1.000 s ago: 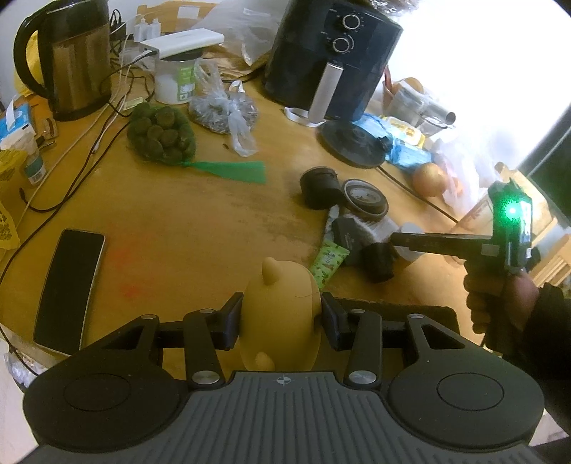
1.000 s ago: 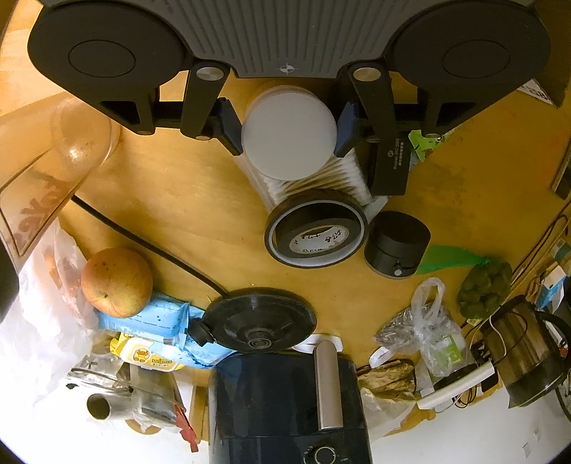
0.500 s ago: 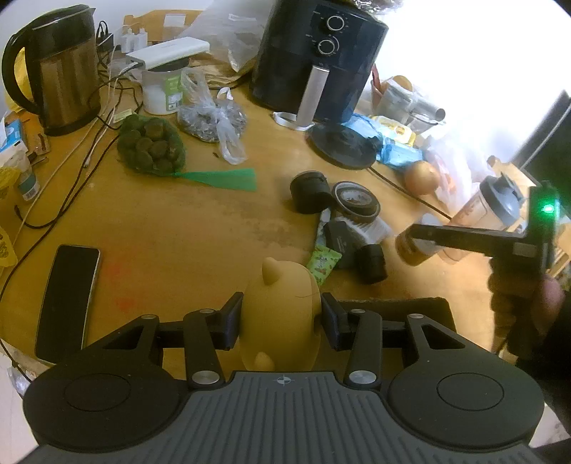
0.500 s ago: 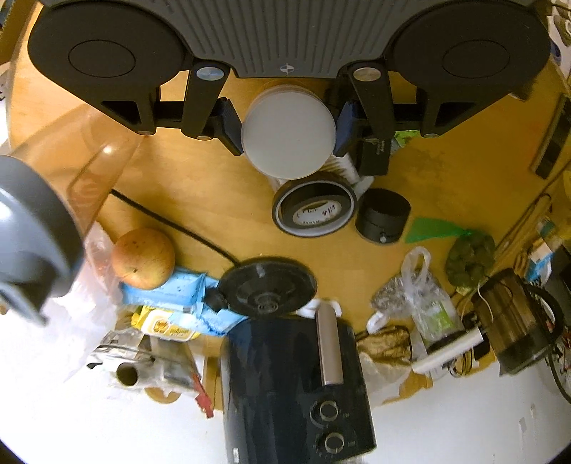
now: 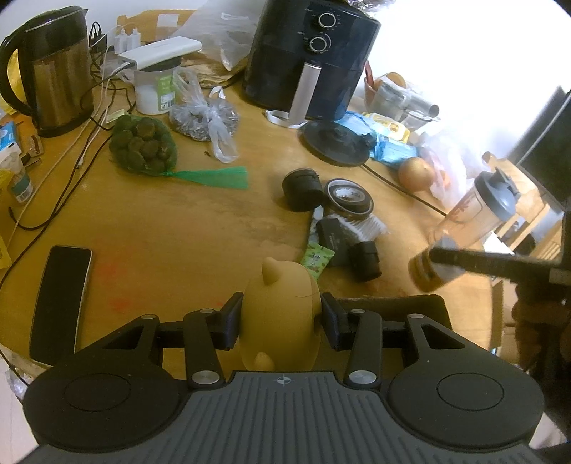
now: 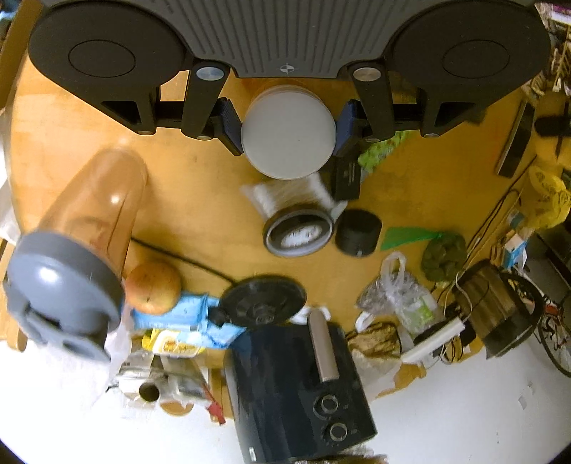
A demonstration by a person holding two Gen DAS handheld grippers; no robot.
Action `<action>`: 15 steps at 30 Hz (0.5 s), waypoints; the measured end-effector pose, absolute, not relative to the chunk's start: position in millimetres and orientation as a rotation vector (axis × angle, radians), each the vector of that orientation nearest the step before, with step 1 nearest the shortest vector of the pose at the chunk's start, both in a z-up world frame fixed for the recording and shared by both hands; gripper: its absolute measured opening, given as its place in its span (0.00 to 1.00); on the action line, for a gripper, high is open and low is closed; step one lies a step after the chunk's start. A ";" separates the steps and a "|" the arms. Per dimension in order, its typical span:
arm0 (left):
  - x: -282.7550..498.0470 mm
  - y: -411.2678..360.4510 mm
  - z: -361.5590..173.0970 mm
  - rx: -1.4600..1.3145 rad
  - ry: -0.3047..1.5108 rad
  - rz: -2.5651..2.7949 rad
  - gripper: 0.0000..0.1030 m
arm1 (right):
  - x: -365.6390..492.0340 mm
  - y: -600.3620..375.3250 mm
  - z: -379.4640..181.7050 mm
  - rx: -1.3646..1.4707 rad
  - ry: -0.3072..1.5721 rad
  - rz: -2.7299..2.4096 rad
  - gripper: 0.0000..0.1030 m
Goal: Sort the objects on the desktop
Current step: 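Carry the pig figure and the white-lidded jar toward the cardboard box with both grippers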
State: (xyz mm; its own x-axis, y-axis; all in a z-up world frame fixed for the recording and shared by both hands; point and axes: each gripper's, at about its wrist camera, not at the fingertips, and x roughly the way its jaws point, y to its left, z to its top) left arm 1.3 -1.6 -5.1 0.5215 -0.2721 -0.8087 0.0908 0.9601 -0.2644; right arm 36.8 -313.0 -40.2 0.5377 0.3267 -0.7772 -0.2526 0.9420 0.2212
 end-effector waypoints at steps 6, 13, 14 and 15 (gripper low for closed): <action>-1.3 -3.3 -4.3 -0.199 1.000 -0.218 0.43 | 19.9 -314.9 -48.9 0.111 0.985 0.346 0.55; -4.8 -5.1 -6.5 -0.196 1.008 -0.223 0.43 | 3.9 -318.6 -39.6 0.114 0.949 0.332 0.55; -5.0 -5.4 -7.0 -0.192 1.009 -0.227 0.43 | 2.6 -319.4 -34.8 0.115 0.940 0.333 0.55; -5.6 -6.5 -7.5 -0.187 1.011 -0.230 0.43 | 0.8 -320.8 -30.0 0.117 0.931 0.335 0.55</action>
